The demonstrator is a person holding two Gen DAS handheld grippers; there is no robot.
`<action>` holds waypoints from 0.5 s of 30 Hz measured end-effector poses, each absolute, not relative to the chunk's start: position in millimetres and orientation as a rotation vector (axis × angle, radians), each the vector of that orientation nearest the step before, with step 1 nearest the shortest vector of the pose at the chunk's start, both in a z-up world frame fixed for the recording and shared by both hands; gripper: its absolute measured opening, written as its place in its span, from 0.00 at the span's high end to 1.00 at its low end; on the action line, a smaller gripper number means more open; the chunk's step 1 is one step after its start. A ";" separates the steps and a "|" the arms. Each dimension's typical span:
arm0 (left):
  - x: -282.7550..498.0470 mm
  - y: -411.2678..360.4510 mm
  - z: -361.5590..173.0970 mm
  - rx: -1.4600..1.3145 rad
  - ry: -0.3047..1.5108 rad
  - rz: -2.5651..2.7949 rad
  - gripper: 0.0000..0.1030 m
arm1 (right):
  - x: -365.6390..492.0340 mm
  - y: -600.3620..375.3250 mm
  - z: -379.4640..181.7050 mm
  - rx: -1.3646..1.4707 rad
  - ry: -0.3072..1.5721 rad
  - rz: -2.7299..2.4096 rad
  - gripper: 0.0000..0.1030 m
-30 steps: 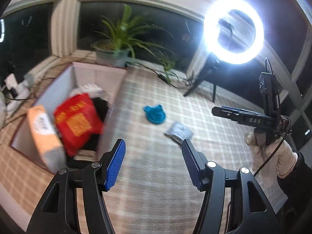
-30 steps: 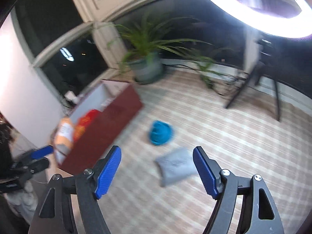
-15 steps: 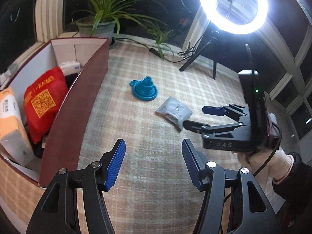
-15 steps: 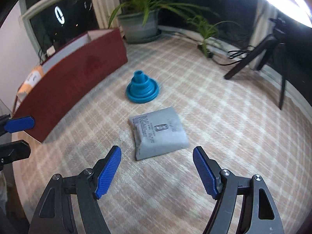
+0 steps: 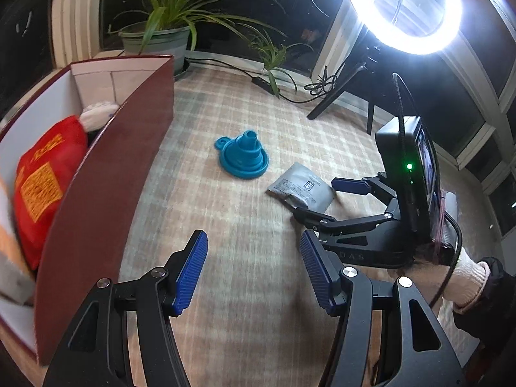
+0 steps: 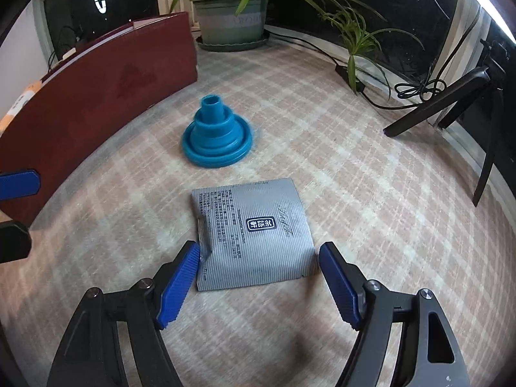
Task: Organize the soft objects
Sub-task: 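Move the right tool to the grey foil sachet while the left tool moves to the blue funnel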
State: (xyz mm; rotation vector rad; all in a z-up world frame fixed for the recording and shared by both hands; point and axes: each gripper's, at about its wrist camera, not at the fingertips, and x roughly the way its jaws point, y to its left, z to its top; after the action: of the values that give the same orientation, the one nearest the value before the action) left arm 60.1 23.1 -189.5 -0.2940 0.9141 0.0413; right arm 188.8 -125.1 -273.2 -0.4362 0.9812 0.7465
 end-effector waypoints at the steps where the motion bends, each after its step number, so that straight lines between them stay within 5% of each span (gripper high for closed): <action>1: 63.2 22.1 -190.3 -0.291 0.913 0.043 0.42 | 193.3 -126.0 -273.8 -0.430 0.981 0.744 0.29; 15: 127.6 17.1 -211.9 -0.292 0.907 0.084 0.42 | 238.5 -139.4 -275.8 -0.345 0.993 0.764 0.21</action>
State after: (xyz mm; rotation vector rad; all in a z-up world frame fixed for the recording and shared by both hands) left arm 127.6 17.1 -211.9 -0.2916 0.9066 0.0844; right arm 238.5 -139.4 -275.8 -0.3446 0.9930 0.7641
